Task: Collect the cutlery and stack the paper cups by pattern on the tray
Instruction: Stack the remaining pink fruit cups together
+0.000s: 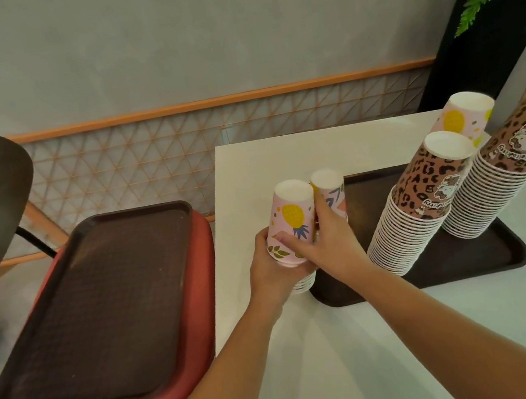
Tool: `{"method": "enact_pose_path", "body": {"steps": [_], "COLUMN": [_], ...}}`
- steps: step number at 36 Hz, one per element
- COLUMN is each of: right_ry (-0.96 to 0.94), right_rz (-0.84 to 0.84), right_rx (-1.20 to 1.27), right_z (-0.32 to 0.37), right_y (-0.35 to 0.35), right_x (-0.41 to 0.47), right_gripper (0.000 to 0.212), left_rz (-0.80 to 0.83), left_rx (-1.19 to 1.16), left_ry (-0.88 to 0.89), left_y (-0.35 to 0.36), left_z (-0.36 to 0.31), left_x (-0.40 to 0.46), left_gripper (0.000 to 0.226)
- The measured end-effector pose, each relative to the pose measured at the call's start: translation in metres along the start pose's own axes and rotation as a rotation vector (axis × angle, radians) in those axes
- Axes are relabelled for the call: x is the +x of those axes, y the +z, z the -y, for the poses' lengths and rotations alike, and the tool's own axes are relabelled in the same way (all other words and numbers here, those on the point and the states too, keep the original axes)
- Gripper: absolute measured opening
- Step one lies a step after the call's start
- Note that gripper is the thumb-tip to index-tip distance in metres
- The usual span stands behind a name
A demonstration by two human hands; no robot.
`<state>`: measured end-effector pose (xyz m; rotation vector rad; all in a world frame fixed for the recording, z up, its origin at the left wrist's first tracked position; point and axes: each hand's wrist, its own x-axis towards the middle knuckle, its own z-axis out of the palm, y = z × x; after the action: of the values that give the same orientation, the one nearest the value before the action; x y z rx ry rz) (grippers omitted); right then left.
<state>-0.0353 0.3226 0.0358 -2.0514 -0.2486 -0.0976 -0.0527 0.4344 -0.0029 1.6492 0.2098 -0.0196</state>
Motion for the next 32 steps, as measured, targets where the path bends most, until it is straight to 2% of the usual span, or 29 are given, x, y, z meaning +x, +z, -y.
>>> {"method": "enact_pose_path", "body": {"steps": [5,12,16,21,32], "right_ry": [0.012,-0.035,-0.112,-0.184,0.002], "right_rz": [-0.017,-0.154,-0.295,-0.5,-0.347], "right_rx": [-0.011,0.053,0.14,0.139,0.013], "right_z": [0.0,0.018,0.04,0.053,-0.003], "right_y": [-0.003,-0.019,-0.038,-0.061,-0.051], "right_x": [0.004,0.014,0.023,0.042,0.051], "right_gripper": [0.075,0.05,0.042,0.052,0.07], "left_rz": [0.031,-0.003,-0.022,-0.038,-0.047], "left_rx": [0.03,0.06,0.099,0.104,0.072], "left_ry": [0.015,0.003,-0.008,-0.024,-0.005], "left_y": [0.0,0.002,0.001,0.0,-0.001], "left_z": [-0.001,0.002,0.004,0.002,-0.004], "left_x": [-0.004,-0.006,-0.005,-0.003,0.002], "left_gripper": [0.083,0.073,0.07,0.071,0.07]}}
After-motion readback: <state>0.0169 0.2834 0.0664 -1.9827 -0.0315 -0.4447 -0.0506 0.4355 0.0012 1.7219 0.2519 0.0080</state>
